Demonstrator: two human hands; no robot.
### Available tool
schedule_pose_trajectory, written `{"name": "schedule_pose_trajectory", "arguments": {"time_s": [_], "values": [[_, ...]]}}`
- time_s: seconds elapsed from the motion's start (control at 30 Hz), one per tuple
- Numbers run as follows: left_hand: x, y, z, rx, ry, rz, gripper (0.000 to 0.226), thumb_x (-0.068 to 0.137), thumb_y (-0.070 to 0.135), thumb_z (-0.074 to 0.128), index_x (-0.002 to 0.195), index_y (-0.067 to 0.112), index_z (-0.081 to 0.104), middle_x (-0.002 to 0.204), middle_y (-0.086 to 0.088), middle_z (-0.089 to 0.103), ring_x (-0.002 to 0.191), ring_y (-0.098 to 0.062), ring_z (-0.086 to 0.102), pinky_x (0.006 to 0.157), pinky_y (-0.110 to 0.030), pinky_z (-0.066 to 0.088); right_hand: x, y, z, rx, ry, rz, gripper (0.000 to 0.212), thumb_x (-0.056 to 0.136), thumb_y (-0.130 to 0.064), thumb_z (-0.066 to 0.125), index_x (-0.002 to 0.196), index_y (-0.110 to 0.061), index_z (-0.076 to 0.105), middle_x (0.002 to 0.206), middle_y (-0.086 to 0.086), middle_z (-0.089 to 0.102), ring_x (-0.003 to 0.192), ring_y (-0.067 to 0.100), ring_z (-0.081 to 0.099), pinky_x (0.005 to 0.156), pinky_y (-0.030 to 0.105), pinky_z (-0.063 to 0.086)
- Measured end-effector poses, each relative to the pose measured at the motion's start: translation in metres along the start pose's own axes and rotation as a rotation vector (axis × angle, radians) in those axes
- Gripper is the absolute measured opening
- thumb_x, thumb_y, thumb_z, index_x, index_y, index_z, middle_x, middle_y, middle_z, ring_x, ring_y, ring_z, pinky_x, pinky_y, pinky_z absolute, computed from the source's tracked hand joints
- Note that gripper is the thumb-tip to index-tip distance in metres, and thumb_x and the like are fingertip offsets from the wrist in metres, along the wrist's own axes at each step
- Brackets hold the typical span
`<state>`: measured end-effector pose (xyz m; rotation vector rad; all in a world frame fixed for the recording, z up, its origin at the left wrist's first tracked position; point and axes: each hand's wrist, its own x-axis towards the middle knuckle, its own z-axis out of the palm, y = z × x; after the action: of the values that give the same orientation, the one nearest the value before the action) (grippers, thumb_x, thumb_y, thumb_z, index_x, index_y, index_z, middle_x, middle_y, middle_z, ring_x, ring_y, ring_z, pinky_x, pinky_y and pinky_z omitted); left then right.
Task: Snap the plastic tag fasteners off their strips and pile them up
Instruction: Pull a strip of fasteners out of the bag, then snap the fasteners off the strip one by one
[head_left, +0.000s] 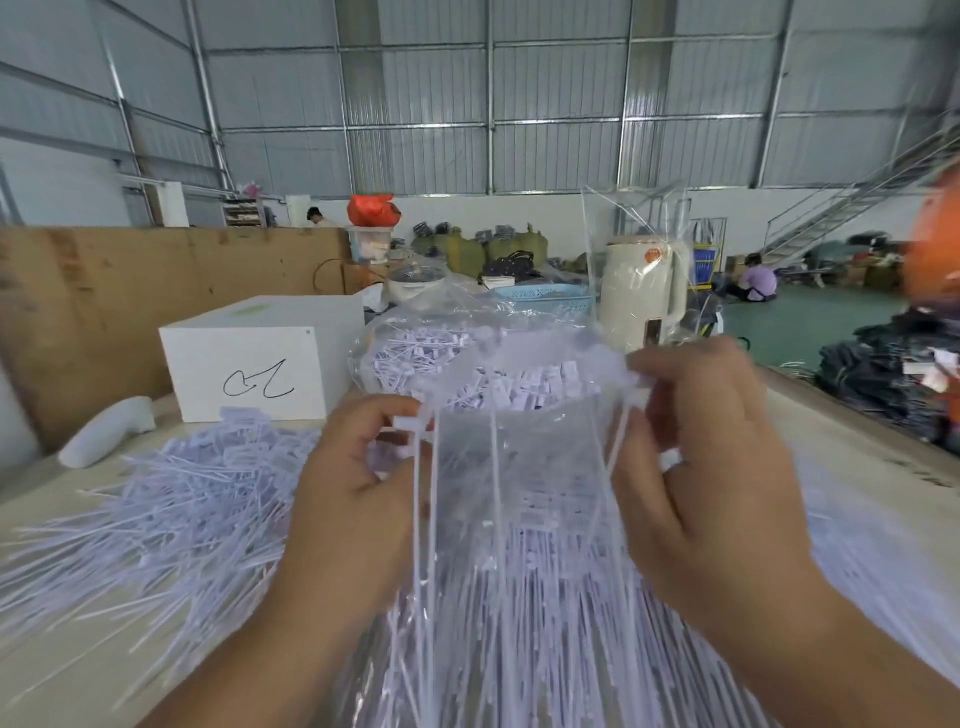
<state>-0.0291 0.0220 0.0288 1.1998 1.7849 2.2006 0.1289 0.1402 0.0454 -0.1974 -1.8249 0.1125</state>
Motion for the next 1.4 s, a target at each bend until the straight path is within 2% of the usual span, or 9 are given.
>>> {"name": "schedule_pose_trajectory", "arguments": {"time_s": [0.13, 0.27, 0.53, 0.67, 0.77, 0.9, 1.07, 1.27, 1.4], "values": [[-0.001, -0.006, 0.007, 0.102, -0.123, 0.001, 0.028, 0.067, 0.016, 0.065, 0.078, 0.041, 0.070, 0.091, 0.006, 0.060, 0.078, -0.015, 0.058, 0.069, -0.037, 0.049, 0.012, 0.000, -0.016, 0.019, 0.025, -0.076, 0.021, 0.094, -0.013, 0.039, 0.108, -0.001, 0.049, 0.099, 0.008, 0.048, 0.087, 0.011, 0.043, 0.090, 0.008, 0.034], [0.014, -0.017, 0.004, 0.090, -0.214, -0.278, 0.033, 0.082, -0.008, 0.065, 0.073, 0.023, 0.070, 0.088, 0.001, 0.067, 0.073, -0.017, 0.063, 0.066, -0.031, 0.052, 0.020, 0.011, -0.034, 0.068, -0.389, -0.005, 0.018, 0.087, -0.032, 0.042, 0.102, -0.030, 0.050, 0.063, -0.010, 0.052, 0.053, 0.010, 0.050, 0.050, 0.031, 0.043], [0.021, -0.018, -0.018, -0.405, -0.282, -0.385, 0.044, 0.049, -0.017, 0.064, 0.075, 0.016, 0.077, 0.069, -0.001, 0.065, 0.063, -0.015, 0.065, 0.048, -0.020, 0.049, 0.014, 0.043, -0.039, -0.238, -1.011, 0.249, 0.030, 0.087, -0.016, 0.052, 0.092, -0.042, 0.066, 0.090, -0.025, 0.062, 0.079, -0.008, 0.059, 0.070, 0.012, 0.048], [0.011, -0.010, -0.010, -0.241, -0.355, -0.334, 0.035, 0.056, -0.013, 0.074, 0.075, 0.016, 0.076, 0.078, -0.004, 0.068, 0.063, -0.012, 0.062, 0.051, -0.022, 0.051, 0.001, 0.031, -0.020, -0.096, -0.854, 0.296, 0.026, 0.089, -0.018, 0.046, 0.100, -0.031, 0.065, 0.095, -0.007, 0.070, 0.082, 0.014, 0.067, 0.075, 0.035, 0.055], [0.003, -0.006, -0.002, -0.144, -0.335, -0.227, 0.032, 0.070, -0.009, 0.074, 0.074, 0.022, 0.075, 0.078, 0.000, 0.069, 0.064, -0.010, 0.061, 0.055, -0.020, 0.051, -0.001, 0.016, -0.013, 0.216, -0.618, 0.367, 0.023, 0.089, -0.043, 0.043, 0.100, -0.037, 0.062, 0.081, -0.006, 0.070, 0.070, 0.011, 0.065, 0.065, 0.030, 0.051], [-0.008, 0.000, 0.008, -0.189, -0.330, -0.128, 0.028, 0.063, 0.003, 0.074, 0.080, 0.025, 0.073, 0.085, 0.000, 0.072, 0.063, -0.015, 0.065, 0.056, -0.023, 0.052, -0.010, 0.004, 0.003, 0.278, -0.810, 0.208, 0.025, 0.095, -0.050, 0.044, 0.111, -0.039, 0.060, 0.096, -0.016, 0.065, 0.082, 0.002, 0.059, 0.072, 0.027, 0.047], [-0.007, 0.005, 0.002, -0.412, -0.458, -0.236, 0.024, 0.061, 0.002, 0.081, 0.076, 0.020, 0.074, 0.094, -0.010, 0.074, 0.075, -0.018, 0.071, 0.059, -0.023, 0.056, -0.009, 0.011, 0.001, 0.434, -0.819, 0.288, 0.021, 0.096, -0.044, 0.053, 0.086, -0.028, 0.062, 0.056, -0.007, 0.044, 0.049, 0.009, 0.037, 0.049, 0.033, 0.032], [-0.003, 0.011, -0.011, -0.445, -0.704, -0.294, 0.026, 0.063, 0.023, 0.089, 0.081, 0.013, 0.074, 0.112, -0.017, 0.070, 0.072, -0.025, 0.072, 0.047, -0.024, 0.055, -0.006, 0.015, -0.006, 0.645, -0.865, 0.404, 0.034, 0.088, -0.037, 0.061, 0.068, -0.010, 0.054, 0.057, -0.009, 0.033, 0.052, 0.009, 0.031, 0.052, 0.023, 0.025], [0.001, 0.013, -0.020, -0.370, -0.840, -0.263, 0.022, 0.068, 0.025, 0.087, 0.067, 0.015, 0.067, 0.088, -0.015, 0.074, 0.058, -0.030, 0.069, 0.052, -0.031, 0.055, -0.002, 0.014, -0.009, 0.801, -0.896, 0.433, 0.028, 0.090, -0.027, 0.062, 0.068, -0.009, 0.057, 0.052, -0.017, 0.039, 0.047, 0.001, 0.037, 0.051, 0.017, 0.031]]}}
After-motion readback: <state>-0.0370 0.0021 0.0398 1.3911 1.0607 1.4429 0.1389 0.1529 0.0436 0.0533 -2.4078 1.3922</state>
